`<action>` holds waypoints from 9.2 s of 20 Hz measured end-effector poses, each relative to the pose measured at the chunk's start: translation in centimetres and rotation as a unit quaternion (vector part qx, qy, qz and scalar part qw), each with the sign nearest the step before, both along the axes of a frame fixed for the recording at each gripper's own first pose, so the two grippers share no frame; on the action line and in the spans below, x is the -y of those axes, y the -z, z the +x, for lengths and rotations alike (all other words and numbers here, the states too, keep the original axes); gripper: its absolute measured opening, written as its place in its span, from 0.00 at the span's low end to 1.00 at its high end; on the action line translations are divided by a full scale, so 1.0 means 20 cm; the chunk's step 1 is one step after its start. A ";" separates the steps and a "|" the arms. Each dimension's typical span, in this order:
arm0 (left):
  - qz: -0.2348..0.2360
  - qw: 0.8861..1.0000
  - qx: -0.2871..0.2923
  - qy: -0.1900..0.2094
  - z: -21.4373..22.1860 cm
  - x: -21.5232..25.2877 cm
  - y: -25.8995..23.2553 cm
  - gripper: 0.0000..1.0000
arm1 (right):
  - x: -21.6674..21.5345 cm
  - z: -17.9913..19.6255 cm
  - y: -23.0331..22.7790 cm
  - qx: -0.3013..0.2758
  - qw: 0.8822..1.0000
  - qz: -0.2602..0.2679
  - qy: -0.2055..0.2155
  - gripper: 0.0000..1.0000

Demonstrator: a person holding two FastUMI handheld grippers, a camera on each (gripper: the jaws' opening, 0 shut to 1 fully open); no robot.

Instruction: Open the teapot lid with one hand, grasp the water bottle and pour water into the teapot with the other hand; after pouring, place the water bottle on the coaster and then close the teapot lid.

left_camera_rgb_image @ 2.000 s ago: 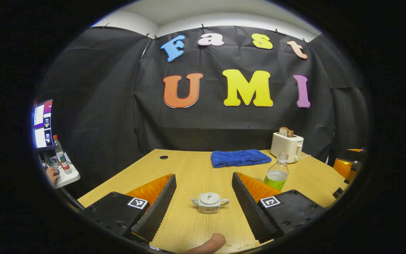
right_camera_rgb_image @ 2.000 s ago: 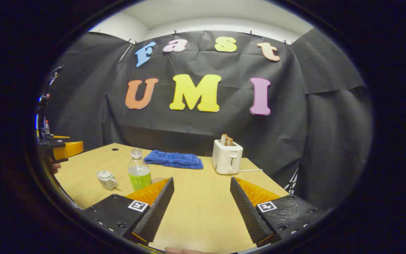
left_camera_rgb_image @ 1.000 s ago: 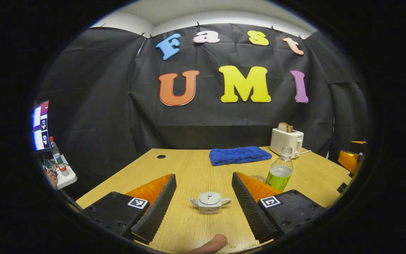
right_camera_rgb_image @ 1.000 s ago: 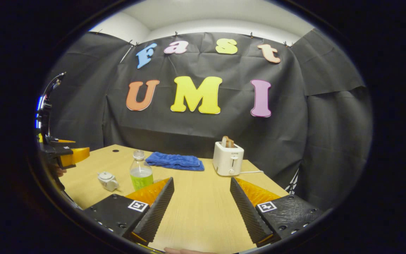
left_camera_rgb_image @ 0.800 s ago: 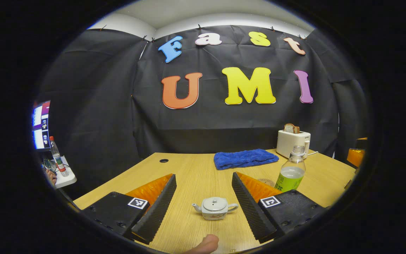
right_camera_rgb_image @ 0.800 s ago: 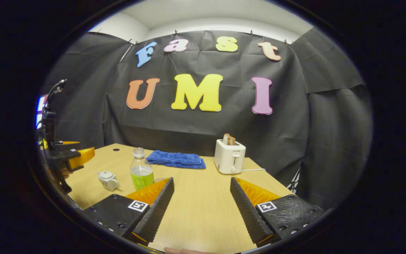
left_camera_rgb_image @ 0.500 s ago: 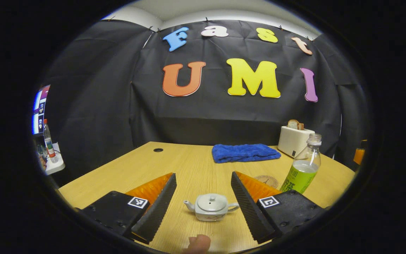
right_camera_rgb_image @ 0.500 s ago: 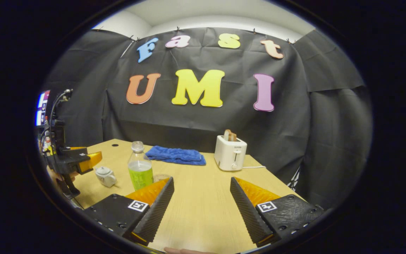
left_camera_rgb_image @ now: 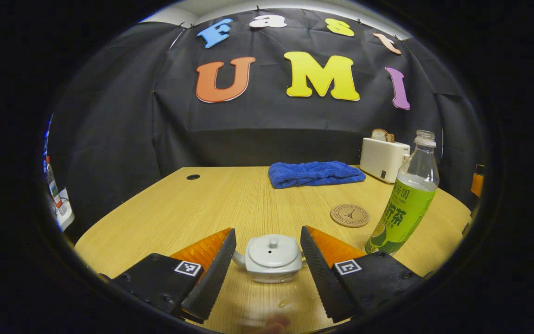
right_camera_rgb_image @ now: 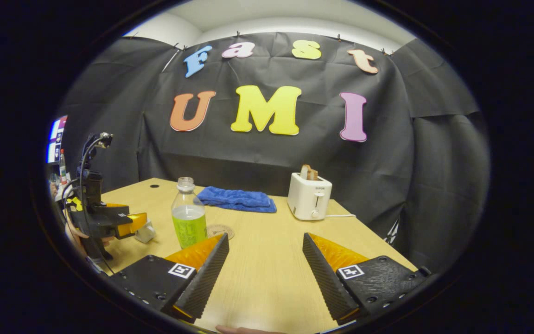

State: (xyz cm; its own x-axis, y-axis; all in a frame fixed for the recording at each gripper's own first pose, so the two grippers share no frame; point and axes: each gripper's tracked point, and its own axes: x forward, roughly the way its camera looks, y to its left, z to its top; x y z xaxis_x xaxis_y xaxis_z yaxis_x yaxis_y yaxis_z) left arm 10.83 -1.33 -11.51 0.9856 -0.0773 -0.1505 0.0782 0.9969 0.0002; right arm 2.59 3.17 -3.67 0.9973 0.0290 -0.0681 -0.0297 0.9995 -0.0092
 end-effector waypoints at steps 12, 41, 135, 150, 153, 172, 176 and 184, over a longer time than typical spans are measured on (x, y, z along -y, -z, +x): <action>-0.025 1.000 0.011 0.001 0.02 0.02 0.00 0.66 | -0.11 0.03 0.11 -0.027 0.999 -0.019 -0.019 0.96; -0.027 0.999 0.042 -0.002 0.01 -0.02 -0.09 0.05 | -0.29 0.10 0.24 -0.034 0.997 0.008 -0.063 0.96; -0.041 0.994 0.089 0.049 -0.46 -0.55 -0.50 0.05 | -1.04 0.65 0.17 -0.067 0.886 -0.432 -0.155 0.75; -0.044 0.993 0.096 0.045 -0.49 -0.61 -0.51 0.04 | -1.12 0.58 -0.01 0.050 0.767 -0.636 -0.076 0.67; -0.045 0.994 0.093 0.040 -0.50 -0.64 -0.49 0.04 | -1.15 0.56 -0.04 0.097 0.695 -0.710 -0.052 0.67; -0.038 0.996 0.069 0.044 -0.47 -0.62 -0.44 0.05 | -1.16 0.53 -0.11 0.163 0.495 -0.853 0.015 0.65; -0.025 0.997 0.057 0.047 -0.46 -0.60 -0.40 0.05 | -1.19 0.50 -0.19 0.191 0.457 -0.868 0.038 0.65; -0.020 0.998 0.040 0.040 -0.43 -0.62 -0.36 0.05 | -1.23 0.45 -0.33 0.229 0.424 -0.874 0.062 0.67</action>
State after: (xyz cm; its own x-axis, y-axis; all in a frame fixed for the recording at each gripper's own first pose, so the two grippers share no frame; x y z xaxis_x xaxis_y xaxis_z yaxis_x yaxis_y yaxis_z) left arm 2.26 10.99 -4.33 0.9847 -0.1609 -0.0662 0.1592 0.9868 -0.0303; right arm 11.52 27.82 2.92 0.9042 0.2781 0.3242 0.4267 -0.5533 -0.7154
